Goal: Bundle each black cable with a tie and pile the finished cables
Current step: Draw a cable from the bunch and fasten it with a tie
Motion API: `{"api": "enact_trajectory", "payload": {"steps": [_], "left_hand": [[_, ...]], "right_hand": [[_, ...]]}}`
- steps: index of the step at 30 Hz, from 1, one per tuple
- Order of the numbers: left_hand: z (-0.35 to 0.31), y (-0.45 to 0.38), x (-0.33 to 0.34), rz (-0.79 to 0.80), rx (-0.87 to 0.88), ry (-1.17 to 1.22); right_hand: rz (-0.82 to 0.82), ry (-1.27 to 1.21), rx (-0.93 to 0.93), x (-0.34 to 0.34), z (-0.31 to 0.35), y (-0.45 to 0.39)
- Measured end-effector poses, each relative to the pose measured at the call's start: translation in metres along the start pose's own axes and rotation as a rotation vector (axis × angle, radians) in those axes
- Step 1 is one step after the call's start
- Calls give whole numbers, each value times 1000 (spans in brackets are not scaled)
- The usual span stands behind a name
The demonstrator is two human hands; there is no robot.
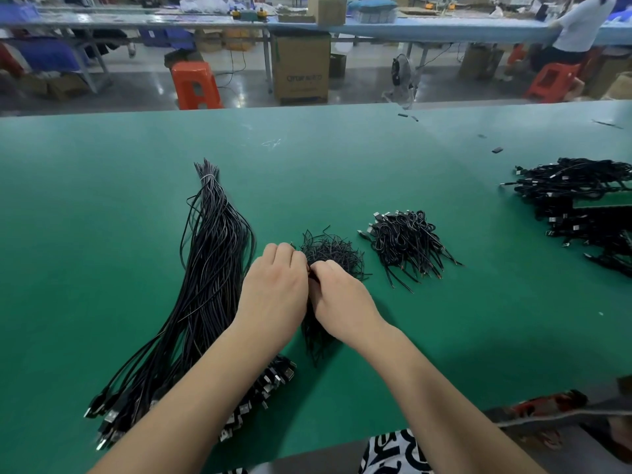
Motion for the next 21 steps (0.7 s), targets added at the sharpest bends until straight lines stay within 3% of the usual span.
{"api": "enact_trajectory", "payload": {"steps": [4,7,11,21], "left_hand": [[6,3,-2,-65,21,10],[7,6,-11,-179,52,102],[7,7,-17,-242,31,202],[12,8,-12,-167,-30,356]], "right_hand": [[260,-755,201,4,-8,-2],[313,-1178,325,0,-15,1],[300,-1274,291,-4,-14,0],[240,-1354,333,0,-19,1]]}}
Point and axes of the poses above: each hand's wrist, its own y-axis away from the middle knuckle, its own x-axis out of the palm, z = x × y, the point moved 10 cm from there along -y, towards the middle knuckle, and after that the axes turned 4 degrees about x, right-handed, at the moved point
